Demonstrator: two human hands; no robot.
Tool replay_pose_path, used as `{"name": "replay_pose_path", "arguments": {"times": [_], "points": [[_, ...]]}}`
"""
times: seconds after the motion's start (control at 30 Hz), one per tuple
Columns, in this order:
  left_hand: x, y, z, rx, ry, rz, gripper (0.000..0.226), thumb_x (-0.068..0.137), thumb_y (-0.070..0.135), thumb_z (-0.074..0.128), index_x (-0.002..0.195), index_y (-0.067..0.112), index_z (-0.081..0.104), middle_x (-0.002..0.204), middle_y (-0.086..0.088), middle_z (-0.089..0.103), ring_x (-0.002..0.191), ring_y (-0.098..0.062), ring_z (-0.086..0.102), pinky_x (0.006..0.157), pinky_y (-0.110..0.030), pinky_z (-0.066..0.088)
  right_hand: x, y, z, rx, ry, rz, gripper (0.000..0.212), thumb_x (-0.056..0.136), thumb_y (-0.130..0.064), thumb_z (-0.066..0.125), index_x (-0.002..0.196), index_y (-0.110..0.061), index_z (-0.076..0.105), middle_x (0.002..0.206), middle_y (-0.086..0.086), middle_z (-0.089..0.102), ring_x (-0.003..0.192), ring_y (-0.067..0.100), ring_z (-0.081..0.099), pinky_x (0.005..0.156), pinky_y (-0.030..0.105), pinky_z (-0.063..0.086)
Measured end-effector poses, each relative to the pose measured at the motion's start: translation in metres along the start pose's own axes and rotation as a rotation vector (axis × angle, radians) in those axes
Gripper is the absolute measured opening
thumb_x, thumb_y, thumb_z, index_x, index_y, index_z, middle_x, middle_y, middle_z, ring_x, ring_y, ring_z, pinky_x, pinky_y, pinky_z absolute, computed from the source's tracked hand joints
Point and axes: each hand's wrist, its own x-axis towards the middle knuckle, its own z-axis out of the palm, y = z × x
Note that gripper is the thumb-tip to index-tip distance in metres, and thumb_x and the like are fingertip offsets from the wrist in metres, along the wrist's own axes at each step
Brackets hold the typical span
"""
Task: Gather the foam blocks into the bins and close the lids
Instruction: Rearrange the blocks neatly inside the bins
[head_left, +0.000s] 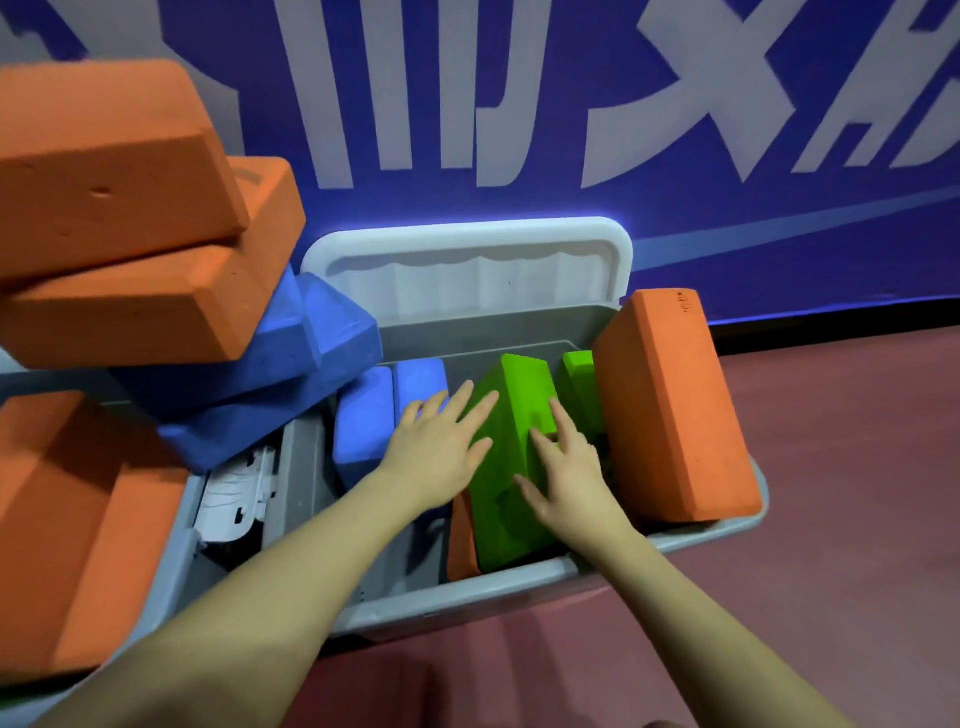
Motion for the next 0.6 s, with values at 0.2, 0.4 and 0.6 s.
{"name": "replay_pose_path", "arguments": {"times": [0.2,0.4,0.6], "points": [[0.011,-0.015,0.019,-0.045,-0.018,0.095,0.055,0.102,0.047,0.024,0.150,0.041,0.000,0.161,0.003,-0.001,0.144,-0.022,0.019,0.112,-0.035,0.019,0.010,-0.001,-0.005,0.138,-0.051,0.102,0.063,0.086,-0.038,0.069,0.141,-0.018,0.047,0.152,0.010,0.032,0.137,0.030,0.029,0.111,0.031,0.023],[0.028,-0.012,0.031,-0.177,0.002,0.110,0.049,0.102,0.046,0.024,0.150,0.044,0.011,0.161,0.005,0.001,0.146,-0.021,0.016,0.113,-0.035,0.017,0.013,-0.010,0.002,0.103,-0.014,0.095,0.067,0.080,-0.046,0.072,0.137,-0.022,0.048,0.147,0.007,0.029,0.131,0.030,0.030,0.106,0.036,0.031],[0.021,-0.025,0.031,-0.157,0.018,0.033,0.047,0.103,0.045,0.023,0.149,0.044,0.016,0.160,0.012,0.000,0.145,-0.029,0.017,0.114,-0.035,0.012,0.028,-0.020,0.012,0.219,-0.177,0.247,0.108,0.078,-0.053,0.070,0.154,-0.014,0.003,0.157,0.011,0.020,0.142,0.027,0.028,0.112,0.040,0.030]]}}
